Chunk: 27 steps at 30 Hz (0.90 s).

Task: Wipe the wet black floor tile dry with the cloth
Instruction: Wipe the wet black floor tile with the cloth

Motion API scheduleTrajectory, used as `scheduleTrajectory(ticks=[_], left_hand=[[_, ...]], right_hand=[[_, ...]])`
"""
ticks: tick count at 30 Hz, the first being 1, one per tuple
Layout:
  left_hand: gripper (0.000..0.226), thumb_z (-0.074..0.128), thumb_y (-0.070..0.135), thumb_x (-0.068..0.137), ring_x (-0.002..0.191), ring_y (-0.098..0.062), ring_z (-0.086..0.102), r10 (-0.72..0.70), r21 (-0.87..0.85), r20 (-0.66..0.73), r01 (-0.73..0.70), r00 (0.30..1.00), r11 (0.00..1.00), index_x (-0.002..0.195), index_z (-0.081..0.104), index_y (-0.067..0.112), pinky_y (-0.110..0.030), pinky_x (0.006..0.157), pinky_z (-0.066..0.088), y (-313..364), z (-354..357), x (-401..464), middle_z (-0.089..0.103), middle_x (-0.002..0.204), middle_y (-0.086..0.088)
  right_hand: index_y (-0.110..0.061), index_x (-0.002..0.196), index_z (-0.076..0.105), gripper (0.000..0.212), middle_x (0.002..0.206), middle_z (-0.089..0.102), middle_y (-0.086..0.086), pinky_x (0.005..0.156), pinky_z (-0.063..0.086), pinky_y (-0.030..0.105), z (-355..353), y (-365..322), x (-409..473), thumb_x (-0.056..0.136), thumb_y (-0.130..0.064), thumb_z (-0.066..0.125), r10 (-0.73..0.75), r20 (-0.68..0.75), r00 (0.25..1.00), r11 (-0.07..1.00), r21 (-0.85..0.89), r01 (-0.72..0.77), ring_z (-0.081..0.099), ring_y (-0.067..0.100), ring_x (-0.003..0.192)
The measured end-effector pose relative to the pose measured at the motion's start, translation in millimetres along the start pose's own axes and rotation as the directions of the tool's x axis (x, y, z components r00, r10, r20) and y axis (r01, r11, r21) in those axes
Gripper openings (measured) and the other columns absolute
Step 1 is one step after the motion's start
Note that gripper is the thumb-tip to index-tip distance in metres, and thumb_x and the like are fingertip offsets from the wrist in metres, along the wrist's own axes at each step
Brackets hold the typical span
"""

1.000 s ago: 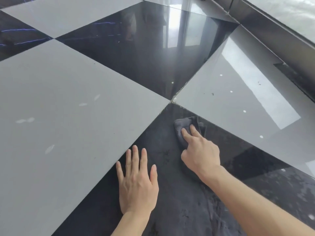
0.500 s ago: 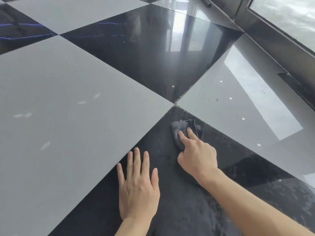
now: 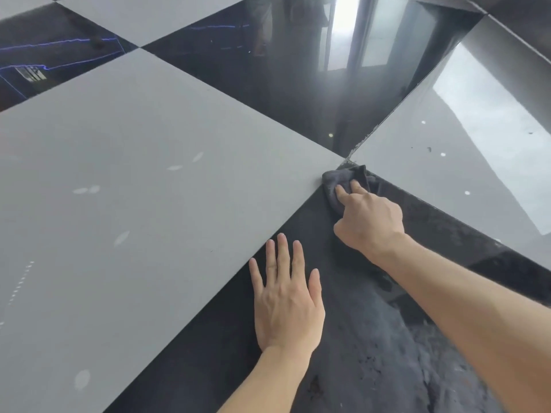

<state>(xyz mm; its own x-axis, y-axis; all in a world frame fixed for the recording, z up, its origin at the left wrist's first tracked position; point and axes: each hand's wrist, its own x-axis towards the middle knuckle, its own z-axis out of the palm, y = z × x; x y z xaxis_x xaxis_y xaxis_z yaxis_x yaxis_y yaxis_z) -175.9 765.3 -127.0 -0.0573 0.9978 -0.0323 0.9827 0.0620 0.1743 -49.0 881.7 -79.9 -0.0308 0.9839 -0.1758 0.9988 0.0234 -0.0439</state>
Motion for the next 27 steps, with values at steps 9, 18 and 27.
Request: scheduleTrajectory(ticks=[9, 18, 27], left_hand=[[0.056, 0.022, 0.045, 0.097, 0.145, -0.018, -0.005, 0.032, -0.122, -0.022, -0.034, 0.999, 0.992, 0.148, 0.015, 0.024, -0.042, 0.116, -0.005, -4.7, -4.0, 1.9, 0.002, 0.158, -0.006], [0.056, 0.019, 0.042, 0.097, 0.145, -0.021, 0.001, 0.068, -0.053, 0.005, -0.068, 0.998, 0.996, 0.148, 0.016, 0.022, -0.041, 0.118, 0.007, -72.4, -17.5, -25.4, 0.006, 0.158, -0.008], [0.061, 0.015, 0.041, 0.092, 0.143, -0.022, 0.017, 0.09, -0.061, -0.057, -0.094, 0.994, 0.994, 0.143, 0.035, 0.015, -0.045, 0.116, 0.015, -83.8, -19.1, -33.7, 0.023, 0.154, -0.009]], right_hand=[[-0.029, 0.143, 0.024, 0.069, 0.153, 0.023, -0.007, 0.066, 0.045, 0.032, 19.4, -10.7, -100.1, 0.079, -0.02, 0.046, 0.039, 0.026, 0.999, 0.997, 0.064, -0.04, 0.063, 0.028, 0.093], [-0.033, 0.14, 0.026, 0.07, 0.156, 0.015, -0.01, 0.053, 0.029, 0.027, 33.0, -29.8, -161.7, 0.075, -0.017, 0.047, 0.077, 0.069, 0.995, 0.994, 0.07, -0.082, 0.063, 0.025, 0.075], [-0.03, 0.143, 0.026, 0.07, 0.154, 0.02, -0.007, 0.065, 0.037, 0.03, 21.4, -28.3, -105.7, 0.077, -0.016, 0.048, 0.044, 0.036, 0.998, 0.995, 0.089, -0.048, 0.062, 0.03, 0.096]])
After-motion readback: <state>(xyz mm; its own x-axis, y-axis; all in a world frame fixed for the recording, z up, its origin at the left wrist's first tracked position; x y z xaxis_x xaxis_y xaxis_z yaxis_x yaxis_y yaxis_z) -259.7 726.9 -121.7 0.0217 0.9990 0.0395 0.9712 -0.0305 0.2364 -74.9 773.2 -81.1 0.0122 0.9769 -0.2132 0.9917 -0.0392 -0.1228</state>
